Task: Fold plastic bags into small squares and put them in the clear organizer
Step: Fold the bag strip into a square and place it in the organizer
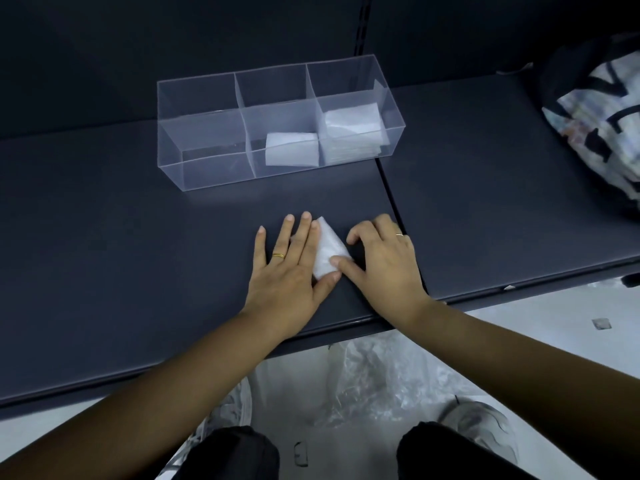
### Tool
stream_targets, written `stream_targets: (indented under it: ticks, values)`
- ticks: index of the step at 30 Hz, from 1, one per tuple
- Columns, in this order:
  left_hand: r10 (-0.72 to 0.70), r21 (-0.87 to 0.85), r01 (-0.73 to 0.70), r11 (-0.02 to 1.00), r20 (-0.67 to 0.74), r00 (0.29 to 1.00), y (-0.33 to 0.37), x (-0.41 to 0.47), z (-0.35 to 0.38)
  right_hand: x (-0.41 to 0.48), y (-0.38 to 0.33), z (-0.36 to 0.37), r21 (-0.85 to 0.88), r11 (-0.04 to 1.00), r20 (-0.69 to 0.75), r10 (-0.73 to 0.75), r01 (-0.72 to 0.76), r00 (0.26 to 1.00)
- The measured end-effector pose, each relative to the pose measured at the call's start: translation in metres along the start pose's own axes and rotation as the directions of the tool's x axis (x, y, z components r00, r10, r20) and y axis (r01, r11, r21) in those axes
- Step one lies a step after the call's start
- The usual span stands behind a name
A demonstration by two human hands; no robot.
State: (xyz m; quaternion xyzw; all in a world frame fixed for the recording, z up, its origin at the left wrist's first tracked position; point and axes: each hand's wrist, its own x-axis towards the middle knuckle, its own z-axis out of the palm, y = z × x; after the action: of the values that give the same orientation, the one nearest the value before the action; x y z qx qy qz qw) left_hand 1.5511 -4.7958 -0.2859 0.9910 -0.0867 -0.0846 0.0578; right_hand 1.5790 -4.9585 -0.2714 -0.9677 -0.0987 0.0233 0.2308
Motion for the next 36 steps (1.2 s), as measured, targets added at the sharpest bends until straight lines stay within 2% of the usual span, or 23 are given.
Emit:
stream_targets:
  ticks: [3, 10, 15, 17, 20, 22, 24, 26, 28, 30, 33, 36]
  values:
    - [-0.028, 0.009, 0.028, 1.0, 0.008, 1.0, -0.002, 0.002, 0.0, -0.002, 0.005, 0.002, -0.002, 1.0, -0.061, 0.026, -0.026, 0.998]
    - [-0.061, 0.013, 0.061, 0.998, 0.015, 0.998, -0.003, 0.003, 0.0, -0.002, 0.006, 0.003, 0.032, 0.997, -0.086, 0.069, -0.067, 0.994]
    - [-0.12, -0.003, 0.12, 0.993, 0.037, 0.992, 0.004, -0.001, -0.003, 0.0, -0.011, 0.002, 0.097, 0.991, 0.022, 0.088, -0.09, 0.996]
    - [-0.15, -0.035, 0.152, 0.988, 0.057, 0.987, 0.009, -0.006, -0.006, 0.004, -0.019, -0.004, 0.186, 0.978, 0.053, 0.086, -0.094, 0.995]
    - [-0.144, -0.235, 0.169, 0.957, 0.119, 0.982, 0.005, -0.015, -0.013, 0.008, -0.027, -0.018, 0.348, 0.925, 0.16, 0.103, -0.154, 0.982]
    - [-0.14, -0.507, 0.196, 0.839, 0.147, 0.979, -0.006, -0.016, -0.027, 0.007, -0.031, -0.03, 0.377, 0.921, 0.208, 0.021, -0.1, 0.978]
    - [-0.108, -0.747, 0.204, 0.633, 0.176, 0.979, -0.02, -0.013, -0.045, 0.005, -0.036, -0.043, 0.363, 0.932, 0.249, -0.122, 0.024, 0.961]
    - [-0.008, -0.87, 0.209, 0.446, 0.23, 0.973, -0.031, -0.007, -0.058, 0.003, -0.044, -0.054, 0.354, 0.925, 0.281, -0.247, 0.139, 0.927]
    - [0.071, -0.929, 0.225, 0.293, 0.256, 0.964, -0.04, -0.003, -0.064, 0.005, -0.048, -0.061, 0.341, 0.922, 0.294, -0.292, 0.185, 0.91]
    - [0.054, -0.95, 0.231, 0.212, 0.247, 0.967, -0.046, 0.0, -0.066, 0.011, -0.046, -0.065, 0.389, 0.912, 0.29, -0.258, 0.133, 0.922]
    - [-0.023, -0.971, 0.192, 0.145, 0.19, 0.981, -0.049, -0.002, -0.068, 0.021, -0.042, -0.07, 0.525, 0.849, 0.29, -0.115, -0.057, 0.95]
    - [-0.202, -0.991, 0.106, 0.084, 0.087, 0.975, -0.056, -0.001, -0.071, 0.044, -0.045, -0.08, 0.458, 0.885, 0.264, -0.049, -0.081, 0.963]
